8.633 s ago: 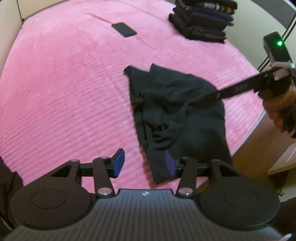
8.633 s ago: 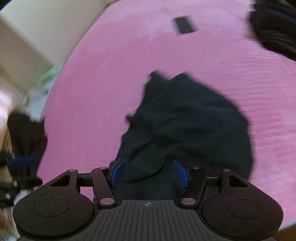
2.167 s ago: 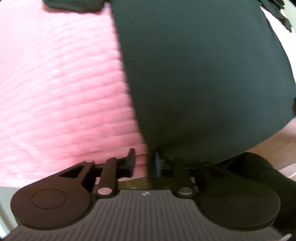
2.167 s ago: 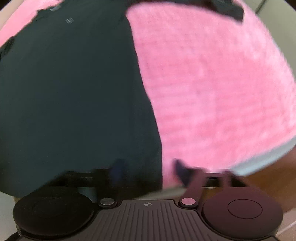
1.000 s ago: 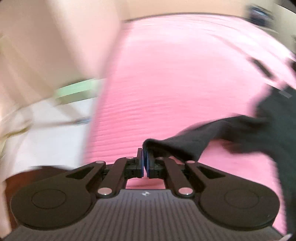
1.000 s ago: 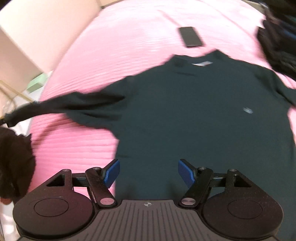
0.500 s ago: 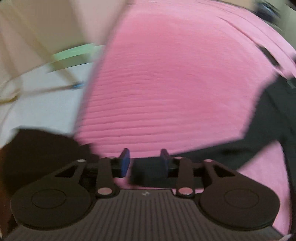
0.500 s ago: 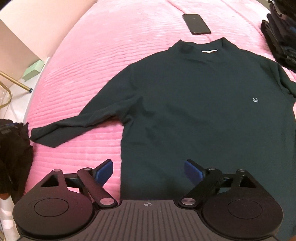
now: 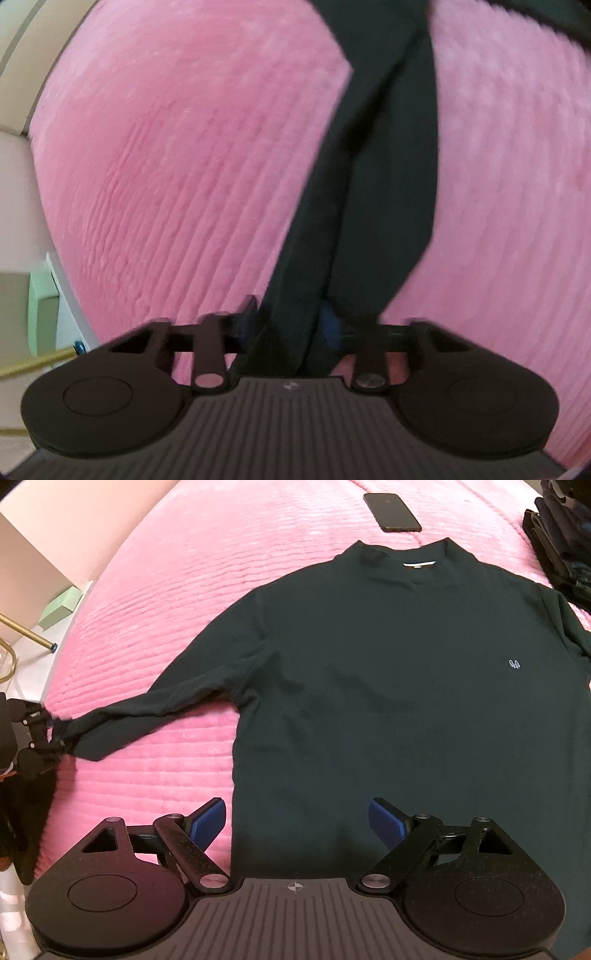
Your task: Fold clothes
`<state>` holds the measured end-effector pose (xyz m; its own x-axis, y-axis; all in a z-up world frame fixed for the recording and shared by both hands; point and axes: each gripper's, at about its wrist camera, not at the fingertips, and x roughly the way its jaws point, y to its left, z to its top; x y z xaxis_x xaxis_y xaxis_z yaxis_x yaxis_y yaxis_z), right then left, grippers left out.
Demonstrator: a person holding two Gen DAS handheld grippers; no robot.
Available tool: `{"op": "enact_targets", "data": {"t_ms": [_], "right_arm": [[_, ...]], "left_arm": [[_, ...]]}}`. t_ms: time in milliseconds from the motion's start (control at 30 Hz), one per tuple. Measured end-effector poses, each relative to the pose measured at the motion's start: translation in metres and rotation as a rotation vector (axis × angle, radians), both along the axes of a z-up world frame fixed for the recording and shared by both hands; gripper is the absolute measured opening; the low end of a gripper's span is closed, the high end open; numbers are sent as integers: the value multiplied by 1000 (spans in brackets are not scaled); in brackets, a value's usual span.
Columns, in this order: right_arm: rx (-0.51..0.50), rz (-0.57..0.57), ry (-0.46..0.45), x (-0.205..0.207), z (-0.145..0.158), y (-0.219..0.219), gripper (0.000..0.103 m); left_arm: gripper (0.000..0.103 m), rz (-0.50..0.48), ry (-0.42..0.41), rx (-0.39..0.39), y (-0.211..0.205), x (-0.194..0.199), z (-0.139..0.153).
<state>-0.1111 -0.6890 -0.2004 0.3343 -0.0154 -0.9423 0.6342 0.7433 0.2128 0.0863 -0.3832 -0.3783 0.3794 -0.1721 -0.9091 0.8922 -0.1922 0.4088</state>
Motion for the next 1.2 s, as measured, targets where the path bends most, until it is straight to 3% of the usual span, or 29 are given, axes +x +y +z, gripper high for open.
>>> {"op": "enact_targets", "data": {"t_ms": [33, 100, 167, 300, 367, 467, 567, 633, 767, 833, 1100, 1133, 1167, 1200], "right_arm": [[1, 3, -2, 3, 1, 0, 87], [-1, 13, -11, 8, 3, 0, 87], [-7, 21, -25, 14, 8, 1, 87], [-10, 25, -46, 21, 12, 2, 87], [-1, 23, -45, 22, 9, 2, 87], [24, 26, -28, 22, 1, 5, 87], [24, 40, -19, 18, 0, 8, 87], [24, 45, -5, 12, -1, 10, 87], [33, 33, 21, 1, -6, 10, 87], [29, 25, 20, -2, -6, 7, 87], [-30, -7, 24, -24, -3, -4, 87], [-28, -22, 31, -30, -4, -6, 87], [-26, -38, 37, -36, -4, -8, 87], [-21, -56, 40, -41, -4, -10, 87]], "left_arm": [[2, -11, -9, 2, 1, -1, 1], [2, 3, -44, -74, 4, 5, 21], [2, 40, -135, -193, 12, 7, 58], [2, 88, -239, -346, 49, -15, 123], [5, 85, -177, -272, 68, -39, 116], [12, 132, -56, -101, 87, -63, 70], [14, 207, -15, -17, 97, -73, 40], [14, 257, 8, -29, 99, -75, 40], [30, 321, 53, -138, 81, -62, 51], [30, 347, 75, -184, 69, -53, 54], [31, 382, 169, -175, 18, -1, 21], [22, 386, 181, -174, 12, 6, 17], [7, 390, 193, -173, 5, 12, 13], [3, 395, 185, -173, 1, 17, 11]]}}
